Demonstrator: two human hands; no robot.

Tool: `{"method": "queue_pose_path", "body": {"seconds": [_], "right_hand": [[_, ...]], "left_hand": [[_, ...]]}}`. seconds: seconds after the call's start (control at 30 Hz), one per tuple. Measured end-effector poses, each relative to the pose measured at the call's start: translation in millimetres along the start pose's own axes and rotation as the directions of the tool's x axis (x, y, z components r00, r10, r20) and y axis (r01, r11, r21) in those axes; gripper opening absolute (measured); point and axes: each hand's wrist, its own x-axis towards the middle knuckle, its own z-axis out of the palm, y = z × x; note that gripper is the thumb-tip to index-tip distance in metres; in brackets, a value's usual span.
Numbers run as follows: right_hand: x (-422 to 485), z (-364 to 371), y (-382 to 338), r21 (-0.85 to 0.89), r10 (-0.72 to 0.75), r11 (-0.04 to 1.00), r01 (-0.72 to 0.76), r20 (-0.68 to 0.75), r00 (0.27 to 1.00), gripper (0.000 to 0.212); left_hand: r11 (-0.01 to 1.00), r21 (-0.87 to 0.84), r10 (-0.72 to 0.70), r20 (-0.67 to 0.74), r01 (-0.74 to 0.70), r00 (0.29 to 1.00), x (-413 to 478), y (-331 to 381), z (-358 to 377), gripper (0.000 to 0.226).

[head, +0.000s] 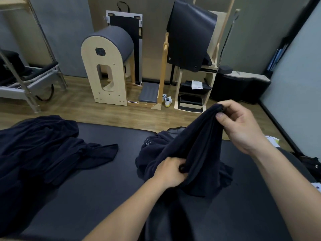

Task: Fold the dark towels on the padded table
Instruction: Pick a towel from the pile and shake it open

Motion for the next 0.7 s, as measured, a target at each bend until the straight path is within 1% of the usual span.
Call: {"method": "queue_pose_path", "body": {"seconds": [0.03, 0.1, 0.13, 0.17, 0.2, 0.27, 0.33, 0.4, 0.5, 0.53, 0.6, 0.63, 0.67, 0.7], "right_hand": [[1, -3, -2, 0.039, 0.011, 0.999, -0.011, -0.021, 1.000, 0.010], [3, -12, -2, 0.098, 0.017, 0.995, -0.009, -0.083, 0.996, 0.024], [3, -18, 0, 0.113, 0.017, 0.994, -0.003, -0.119, 0.993, 0.027], [3, -22, 3, 0.119, 0.024, 0.993, -0.007, -0.146, 0.989, 0.030], [2, -25, 6, 0.114, 0.030, 0.993, -0.013, -0.151, 0.988, 0.032], [-1, -28, 15, 0.108, 0.049, 0.994, -0.031, -0.166, 0.985, 0.034], [-6, -31, 25, 0.128, 0.084, 0.990, -0.060, -0.188, 0.979, 0.036], [-11, -37, 30, 0.134, 0.111, 0.987, -0.083, -0.219, 0.969, 0.042], [-16, -42, 38, 0.108, 0.125, 0.989, -0.102, -0.227, 0.966, 0.050], [-16, -42, 39, 0.107, 0.133, 0.988, -0.111, -0.221, 0.966, 0.050], [-16, -40, 36, 0.103, 0.124, 0.989, -0.103, -0.224, 0.967, 0.047], [-17, -39, 36, 0.089, 0.105, 0.992, -0.087, -0.229, 0.968, 0.044], [-16, -37, 34, 0.063, 0.094, 0.995, -0.082, -0.232, 0.968, 0.038], [-14, -33, 32, 0.021, 0.083, 0.997, -0.081, -0.226, 0.970, 0.026]], "left_hand": [[0.995, 0.052, -0.087, 0.099, 0.083, 0.991, -1, -9, 2, 0.029], [0.960, 0.162, -0.266, 0.282, 0.228, 0.922, -3, -33, 5, 0.025], [0.938, 0.203, -0.336, 0.335, 0.281, 0.880, -6, -45, 4, 0.026], [0.917, 0.234, -0.391, 0.363, 0.324, 0.846, -10, -54, 2, 0.031], [0.899, 0.262, -0.429, 0.363, 0.352, 0.827, -13, -62, -1, 0.042], [0.880, 0.330, -0.446, 0.331, 0.341, 0.831, -15, -73, -9, 0.067], [0.870, 0.382, -0.440, 0.320, 0.310, 0.839, -15, -77, -19, 0.073], [0.857, 0.422, -0.436, 0.288, 0.296, 0.853, -14, -80, -30, 0.071], [0.836, 0.457, -0.436, 0.219, 0.303, 0.873, -11, -85, -37, 0.056], [0.831, 0.479, -0.413, 0.189, 0.284, 0.891, -10, -88, -35, 0.052], [0.818, 0.523, -0.343, 0.111, 0.238, 0.933, -10, -92, -30, 0.053], [0.806, 0.531, -0.346, 0.063, 0.262, 0.936, -10, -93, -28, 0.054], [0.791, 0.514, -0.380, -0.010, 0.331, 0.925, -9, -92, -25, 0.055], [0.791, 0.470, -0.404, -0.080, 0.392, 0.911, -8, -89, -22, 0.055]]}}
